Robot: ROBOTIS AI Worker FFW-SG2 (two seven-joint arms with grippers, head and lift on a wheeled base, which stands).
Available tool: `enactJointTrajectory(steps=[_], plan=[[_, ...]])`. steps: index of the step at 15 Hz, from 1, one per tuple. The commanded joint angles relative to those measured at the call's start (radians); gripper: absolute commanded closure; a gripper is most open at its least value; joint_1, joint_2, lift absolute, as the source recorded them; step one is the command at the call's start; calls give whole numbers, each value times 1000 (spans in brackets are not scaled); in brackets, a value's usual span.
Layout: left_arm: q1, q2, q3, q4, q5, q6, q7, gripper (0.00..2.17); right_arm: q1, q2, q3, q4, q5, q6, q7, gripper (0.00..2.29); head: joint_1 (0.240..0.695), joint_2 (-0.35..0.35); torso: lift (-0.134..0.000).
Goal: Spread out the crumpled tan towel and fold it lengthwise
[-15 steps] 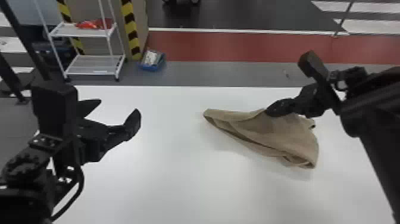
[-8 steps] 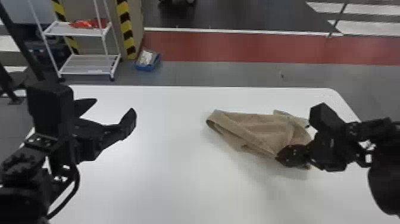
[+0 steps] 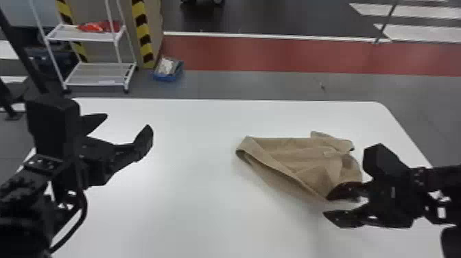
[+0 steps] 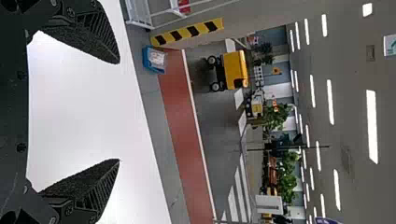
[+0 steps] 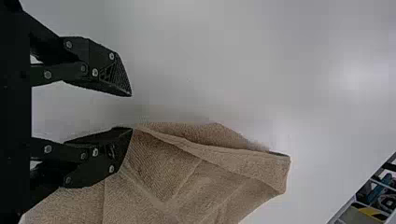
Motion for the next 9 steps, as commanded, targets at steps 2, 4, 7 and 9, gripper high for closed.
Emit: enactJointTrajectory(steps=[2, 4, 7, 9], plan=[[3, -3, 2, 5, 1, -8, 0, 154, -27, 8, -15, -19, -37, 11, 8, 83, 695, -64, -120], [4, -3, 4, 5, 3, -17, 0, 154, -74, 31, -32, -12, -108, 5, 8, 83, 695, -61, -120], [10, -3, 7, 2, 4, -20, 0, 154, -150, 50, 25, 41, -91, 48, 8, 93, 695, -35, -120], [15, -3, 10, -1, 9, -26, 0, 154, -202, 53, 102, 94, -40, 167, -115, 103, 695, -22, -120]])
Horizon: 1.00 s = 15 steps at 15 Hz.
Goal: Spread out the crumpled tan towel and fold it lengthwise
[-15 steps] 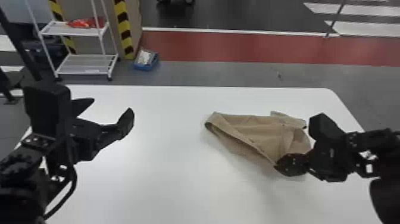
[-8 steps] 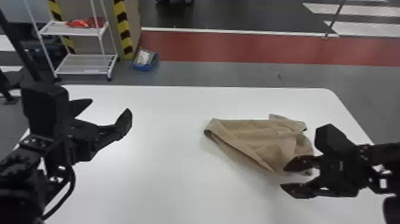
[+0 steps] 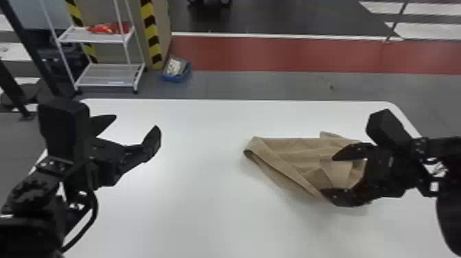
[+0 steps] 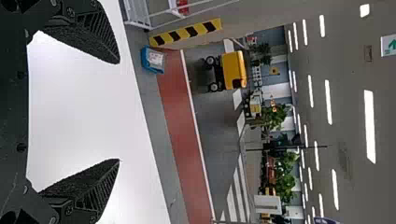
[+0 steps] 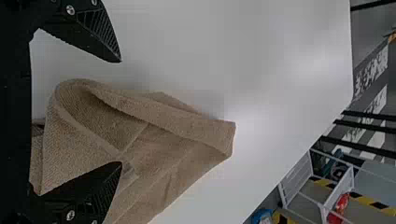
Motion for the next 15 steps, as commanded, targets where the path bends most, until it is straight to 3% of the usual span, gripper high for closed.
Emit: enactJointTrajectory(steps=[1, 4, 7, 9, 12, 14, 15], plan=[[7, -3, 5, -2, 7, -14, 0, 154, -59, 12, 75, 78, 38, 97, -70, 117, 695, -25, -120], [12, -3, 6, -6, 9, -14, -2, 154, -131, 48, 89, 155, 35, 101, -97, 130, 695, -33, -120], [23, -3, 17, -9, 20, -20, -2, 154, -161, 41, 53, 164, 7, 48, -62, 130, 695, -26, -120], [23, -3, 19, -11, 20, -20, -2, 154, -164, -9, 49, 163, 12, -102, 12, 130, 695, -23, -120], [23, -3, 20, -11, 18, -20, 0, 154, -187, -121, 73, 158, 71, -188, 90, 130, 695, -27, -120], [23, -3, 20, -9, 18, -20, 3, 154, -240, -175, 99, 212, 73, -228, 90, 130, 695, -47, -120], [21, -3, 19, -9, 16, -20, 5, 154, -279, -179, 118, 275, 75, -292, 90, 130, 695, -65, -120]])
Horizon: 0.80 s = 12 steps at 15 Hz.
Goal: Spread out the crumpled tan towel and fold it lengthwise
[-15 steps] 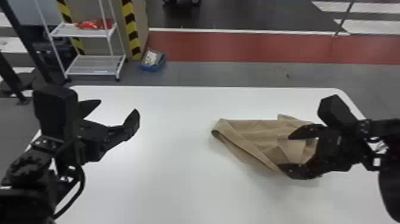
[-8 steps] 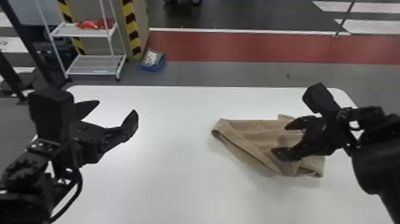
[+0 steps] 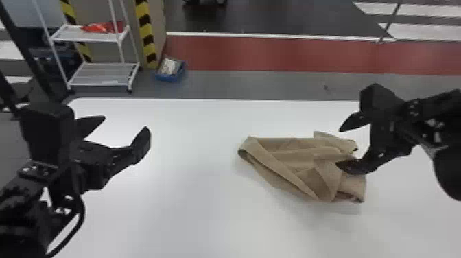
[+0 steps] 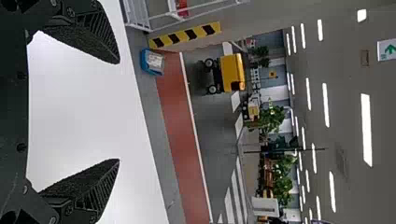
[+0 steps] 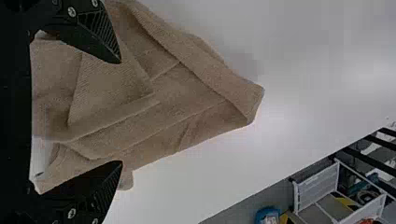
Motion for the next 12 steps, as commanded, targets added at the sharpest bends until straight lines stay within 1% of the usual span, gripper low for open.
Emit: enactJointTrajectory(steps=[1, 3, 4, 5, 7, 9, 12], plan=[[-3, -3, -3, 3, -3, 0, 1, 154, -91, -19, 41, 130, 8, -97, 5, 134, 695, -74, -120], [-3, -3, -3, 3, -6, 0, 2, 154, -171, -7, 106, 241, 29, -140, 5, 151, 695, -83, -120], [-3, -3, -3, 4, -8, 0, 2, 154, -189, 7, 139, 270, 51, -152, 5, 151, 695, -87, -120], [-3, -3, -2, 6, -9, 0, 2, 154, -203, 20, 165, 290, 57, -155, 5, 151, 695, -88, -120], [-3, -3, 1, 6, -9, 0, 2, 154, -224, 53, 210, 319, 74, -158, 5, 164, 695, -72, -120], [-1, -3, 9, 4, -9, 0, 2, 154, -232, 56, 247, 328, 83, -158, 5, 184, 695, -53, -120], [-1, -3, 21, 4, -1, 0, 4, 154, -249, 61, 267, 350, 92, -158, 5, 208, 695, -25, -120]])
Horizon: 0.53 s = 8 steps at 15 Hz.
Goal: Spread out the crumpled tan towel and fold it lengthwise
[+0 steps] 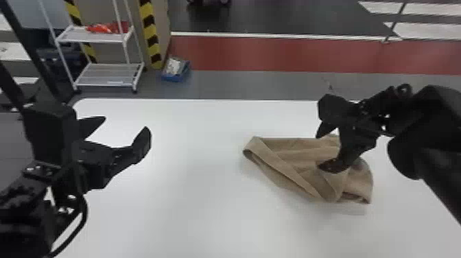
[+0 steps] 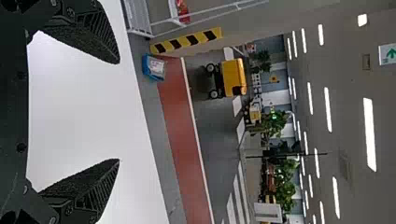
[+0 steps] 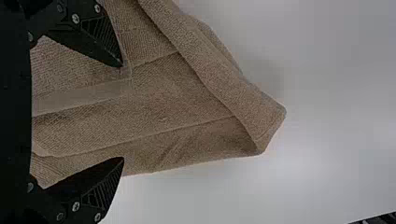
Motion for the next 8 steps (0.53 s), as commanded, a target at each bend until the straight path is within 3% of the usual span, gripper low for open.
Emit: enactJointTrajectory(steps=[1, 6, 8], plan=[[0, -3, 4, 2, 2, 0, 0, 154, -7, 3, 11, 20, 9, 0, 5, 275, 695, -22, -120], [0, -3, 4, 5, 2, 0, 9, 154, -10, 1, 15, 44, 2, 34, 5, 383, 695, -24, -120], [0, -3, 4, 5, 2, 0, 11, 154, -1, -3, 15, 46, 4, 55, 5, 535, 695, -26, -120]])
